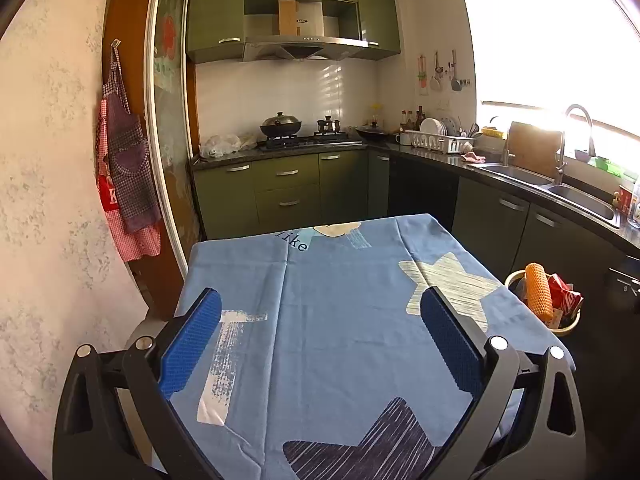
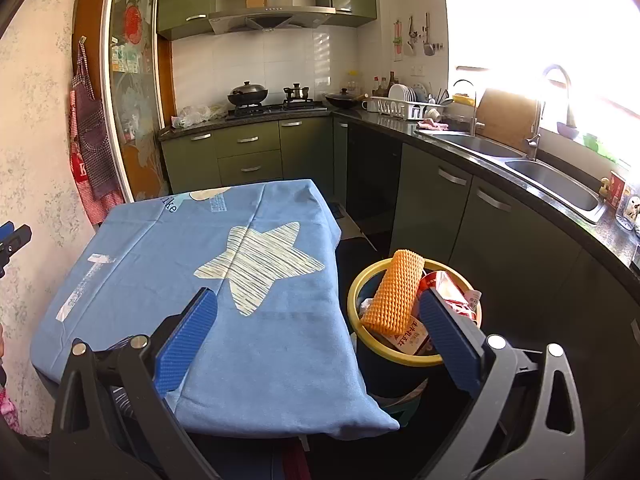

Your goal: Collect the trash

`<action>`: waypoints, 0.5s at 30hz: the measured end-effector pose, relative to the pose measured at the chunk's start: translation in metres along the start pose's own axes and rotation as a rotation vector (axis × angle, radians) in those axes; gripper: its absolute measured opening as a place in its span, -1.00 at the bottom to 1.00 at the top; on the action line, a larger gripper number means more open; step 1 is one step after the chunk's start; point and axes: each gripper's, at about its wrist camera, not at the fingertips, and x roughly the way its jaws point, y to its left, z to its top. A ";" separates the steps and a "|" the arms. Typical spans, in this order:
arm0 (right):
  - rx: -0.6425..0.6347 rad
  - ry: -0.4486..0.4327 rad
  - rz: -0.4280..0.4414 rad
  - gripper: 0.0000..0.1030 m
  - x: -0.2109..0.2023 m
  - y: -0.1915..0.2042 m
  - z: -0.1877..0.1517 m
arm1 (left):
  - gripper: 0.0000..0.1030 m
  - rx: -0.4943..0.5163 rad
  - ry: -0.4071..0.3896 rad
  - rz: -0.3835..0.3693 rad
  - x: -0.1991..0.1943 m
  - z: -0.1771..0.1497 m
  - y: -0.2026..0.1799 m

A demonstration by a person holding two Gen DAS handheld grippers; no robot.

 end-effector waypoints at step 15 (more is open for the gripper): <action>0.001 0.002 0.004 0.87 0.002 0.000 -0.001 | 0.91 -0.007 0.003 -0.008 0.002 0.000 0.002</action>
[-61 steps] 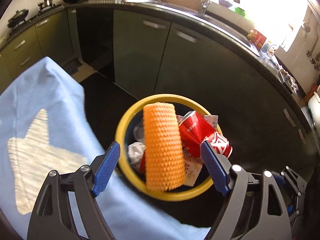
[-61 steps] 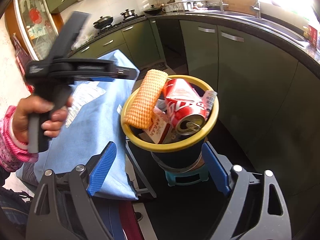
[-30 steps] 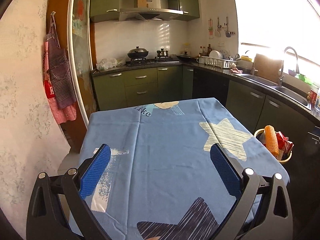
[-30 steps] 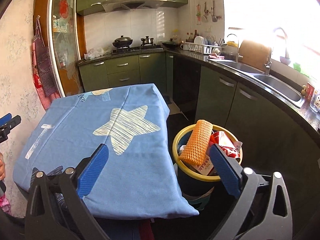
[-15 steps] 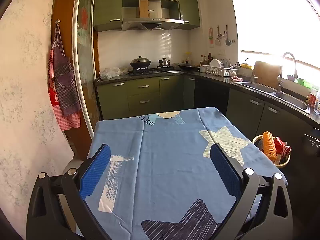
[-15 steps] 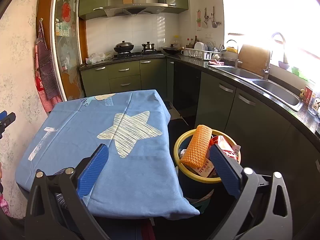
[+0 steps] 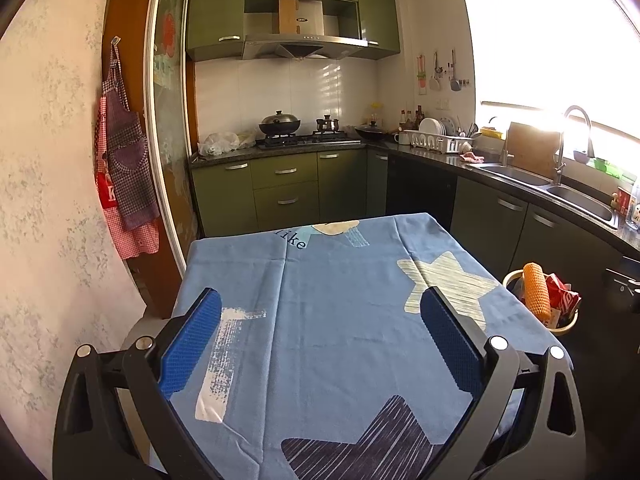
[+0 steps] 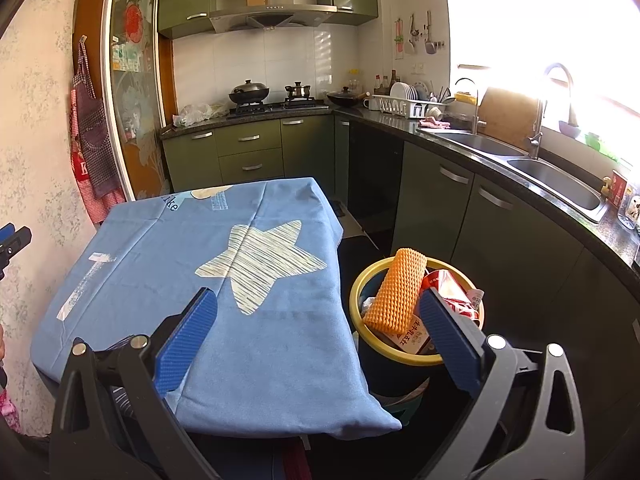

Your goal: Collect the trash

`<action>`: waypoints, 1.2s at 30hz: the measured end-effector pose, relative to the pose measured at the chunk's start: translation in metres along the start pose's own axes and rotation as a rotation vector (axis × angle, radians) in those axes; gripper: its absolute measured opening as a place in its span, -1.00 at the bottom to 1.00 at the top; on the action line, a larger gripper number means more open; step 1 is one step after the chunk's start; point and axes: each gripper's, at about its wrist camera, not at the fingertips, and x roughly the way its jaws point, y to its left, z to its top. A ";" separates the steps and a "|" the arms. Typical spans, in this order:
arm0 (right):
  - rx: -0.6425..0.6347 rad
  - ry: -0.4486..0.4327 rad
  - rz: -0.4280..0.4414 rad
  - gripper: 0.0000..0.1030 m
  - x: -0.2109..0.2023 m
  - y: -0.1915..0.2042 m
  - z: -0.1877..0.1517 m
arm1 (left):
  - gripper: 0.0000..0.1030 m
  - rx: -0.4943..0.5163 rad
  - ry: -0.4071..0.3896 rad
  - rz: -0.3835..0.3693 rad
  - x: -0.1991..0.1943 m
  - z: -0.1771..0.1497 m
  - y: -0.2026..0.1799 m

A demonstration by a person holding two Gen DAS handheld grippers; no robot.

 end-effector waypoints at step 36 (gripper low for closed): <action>0.005 0.009 0.002 0.87 0.002 0.001 -0.002 | 0.91 0.004 0.012 0.004 0.001 -0.001 0.003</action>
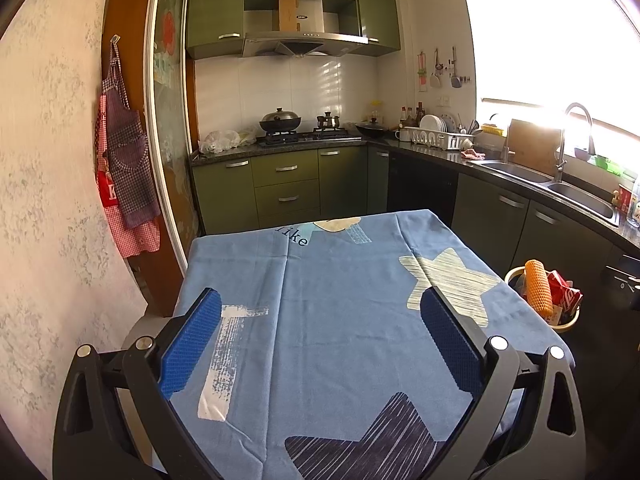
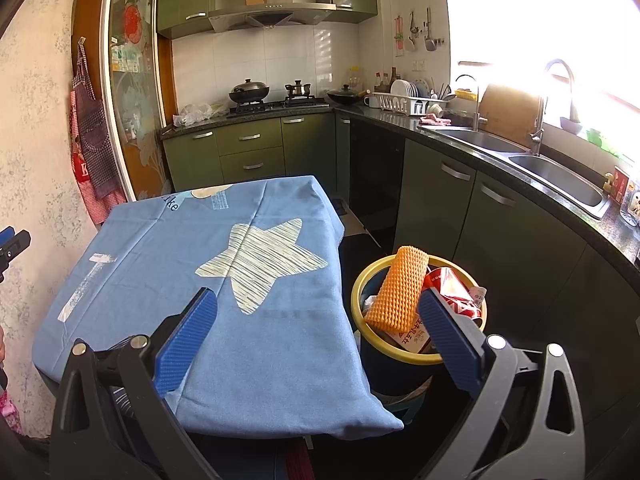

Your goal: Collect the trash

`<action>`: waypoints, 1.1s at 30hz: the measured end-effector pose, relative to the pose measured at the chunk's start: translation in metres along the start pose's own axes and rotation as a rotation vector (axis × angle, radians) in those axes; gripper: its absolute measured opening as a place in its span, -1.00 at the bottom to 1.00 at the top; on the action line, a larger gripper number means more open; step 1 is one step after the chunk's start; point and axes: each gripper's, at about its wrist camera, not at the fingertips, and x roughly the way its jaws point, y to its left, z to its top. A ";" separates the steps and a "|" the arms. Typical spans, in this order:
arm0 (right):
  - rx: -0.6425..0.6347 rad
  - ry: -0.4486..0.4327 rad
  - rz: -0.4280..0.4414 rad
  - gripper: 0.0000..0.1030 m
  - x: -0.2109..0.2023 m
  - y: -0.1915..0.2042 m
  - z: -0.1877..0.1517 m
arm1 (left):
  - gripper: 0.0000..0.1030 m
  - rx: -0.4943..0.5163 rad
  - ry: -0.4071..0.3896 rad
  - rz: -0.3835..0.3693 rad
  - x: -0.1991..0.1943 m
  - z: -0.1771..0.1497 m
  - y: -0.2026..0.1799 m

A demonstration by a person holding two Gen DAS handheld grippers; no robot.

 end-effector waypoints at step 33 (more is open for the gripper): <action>-0.007 0.021 0.003 0.87 0.005 0.002 0.001 | 0.91 -0.008 0.020 -0.006 0.008 -0.003 0.003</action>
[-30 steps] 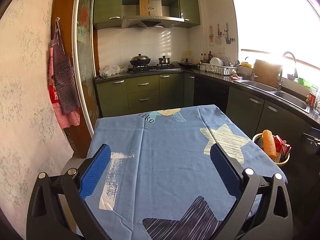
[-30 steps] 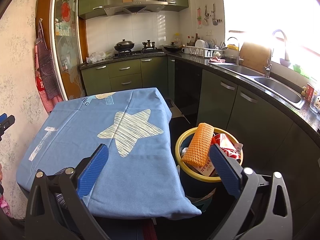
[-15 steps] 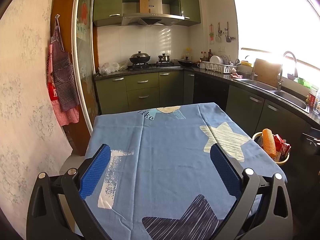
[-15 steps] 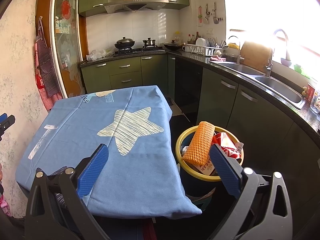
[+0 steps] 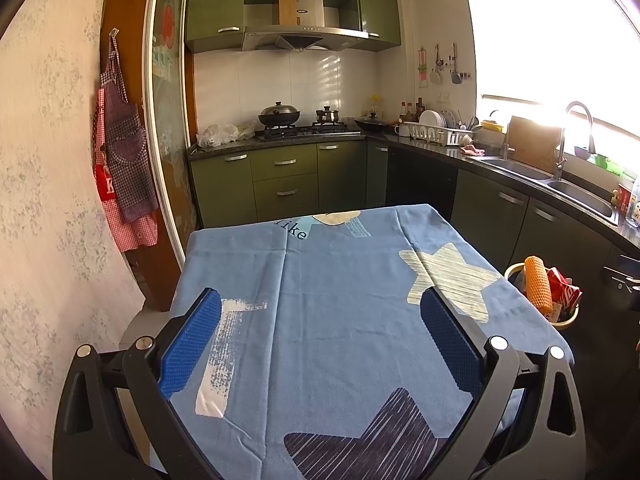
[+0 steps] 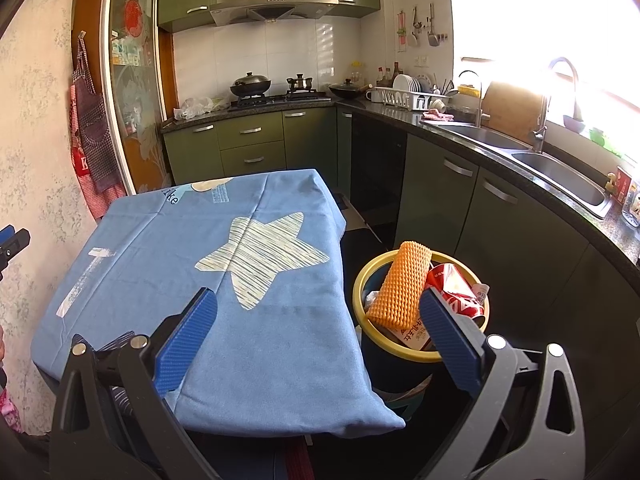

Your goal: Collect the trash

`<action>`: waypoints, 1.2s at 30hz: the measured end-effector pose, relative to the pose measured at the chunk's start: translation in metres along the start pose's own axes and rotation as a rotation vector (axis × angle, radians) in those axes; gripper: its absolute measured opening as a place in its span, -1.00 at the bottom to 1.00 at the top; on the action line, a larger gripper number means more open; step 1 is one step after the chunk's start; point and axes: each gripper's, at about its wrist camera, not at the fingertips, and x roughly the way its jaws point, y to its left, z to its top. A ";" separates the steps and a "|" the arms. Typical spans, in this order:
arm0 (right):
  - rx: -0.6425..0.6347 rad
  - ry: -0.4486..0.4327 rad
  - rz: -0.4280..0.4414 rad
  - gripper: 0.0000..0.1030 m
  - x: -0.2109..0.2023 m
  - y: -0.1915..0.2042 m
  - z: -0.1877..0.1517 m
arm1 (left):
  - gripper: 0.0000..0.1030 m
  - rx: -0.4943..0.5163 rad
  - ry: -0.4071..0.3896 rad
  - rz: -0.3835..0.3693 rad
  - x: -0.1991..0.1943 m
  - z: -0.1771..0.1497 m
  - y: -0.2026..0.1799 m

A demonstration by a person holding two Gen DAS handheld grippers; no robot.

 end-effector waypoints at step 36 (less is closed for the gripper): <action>0.001 0.007 0.001 0.87 0.003 -0.001 -0.005 | 0.91 -0.018 0.018 0.003 0.011 -0.006 -0.001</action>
